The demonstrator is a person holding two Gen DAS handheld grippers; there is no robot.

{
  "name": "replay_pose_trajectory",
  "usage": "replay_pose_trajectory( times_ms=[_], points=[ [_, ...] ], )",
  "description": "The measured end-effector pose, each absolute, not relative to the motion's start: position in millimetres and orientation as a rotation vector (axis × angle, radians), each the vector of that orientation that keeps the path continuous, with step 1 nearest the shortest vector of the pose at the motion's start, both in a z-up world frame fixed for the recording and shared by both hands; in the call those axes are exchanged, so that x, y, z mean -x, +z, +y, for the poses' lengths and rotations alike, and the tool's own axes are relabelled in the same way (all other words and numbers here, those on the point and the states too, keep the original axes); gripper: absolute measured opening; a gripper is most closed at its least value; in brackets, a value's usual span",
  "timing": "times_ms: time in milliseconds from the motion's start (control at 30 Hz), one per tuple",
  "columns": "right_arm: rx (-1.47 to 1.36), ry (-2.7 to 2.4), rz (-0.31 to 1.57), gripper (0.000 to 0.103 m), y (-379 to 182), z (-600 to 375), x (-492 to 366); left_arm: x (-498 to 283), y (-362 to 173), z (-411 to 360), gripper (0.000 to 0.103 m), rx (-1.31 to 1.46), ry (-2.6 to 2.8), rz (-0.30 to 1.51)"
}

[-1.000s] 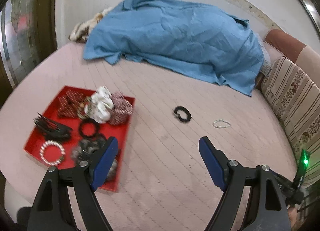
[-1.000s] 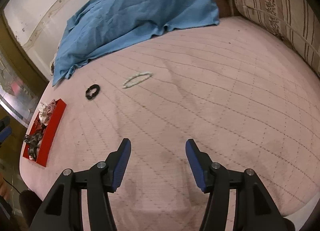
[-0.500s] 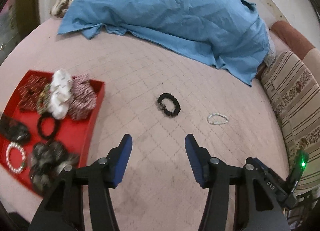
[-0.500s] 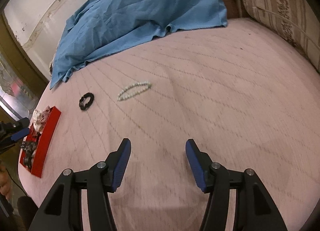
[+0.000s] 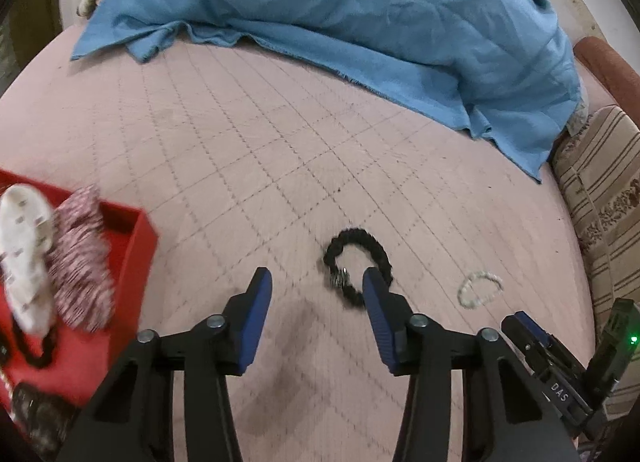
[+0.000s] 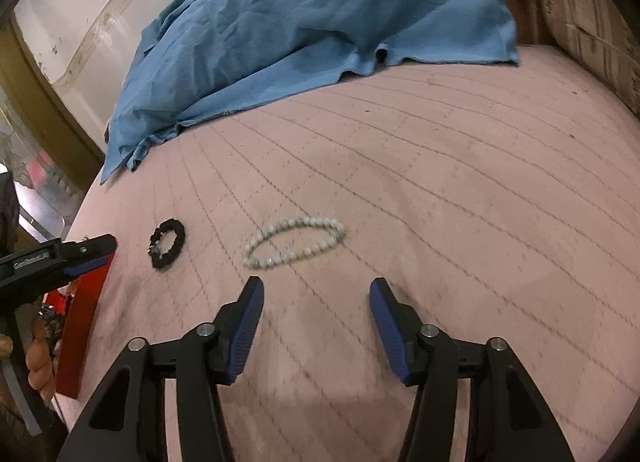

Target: Organize jewelry

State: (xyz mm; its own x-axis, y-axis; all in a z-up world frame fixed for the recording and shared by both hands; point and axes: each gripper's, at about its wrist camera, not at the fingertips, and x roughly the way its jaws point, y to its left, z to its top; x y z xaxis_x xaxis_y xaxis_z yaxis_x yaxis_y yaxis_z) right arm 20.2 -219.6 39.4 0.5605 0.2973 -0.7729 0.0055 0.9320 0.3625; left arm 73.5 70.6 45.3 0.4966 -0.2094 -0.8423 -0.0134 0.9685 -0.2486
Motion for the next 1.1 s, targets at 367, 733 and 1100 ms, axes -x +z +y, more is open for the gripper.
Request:
replay_pose_trajectory(
  times_ms=[367, 733, 1100],
  points=[
    [-0.345, 0.150, 0.957, 0.050, 30, -216, -51, -102, 17, 50, 0.044, 0.100, -0.111, 1.051],
    [-0.213, 0.137, 0.965, 0.023, 27, -199, -60, -103, 12, 30, 0.040, -0.009, -0.063, 1.017],
    [-0.355, 0.222, 0.919, 0.007, 39, -211, -47, -52, 35, 23, 0.006, 0.116, -0.172, 1.061]
  ],
)
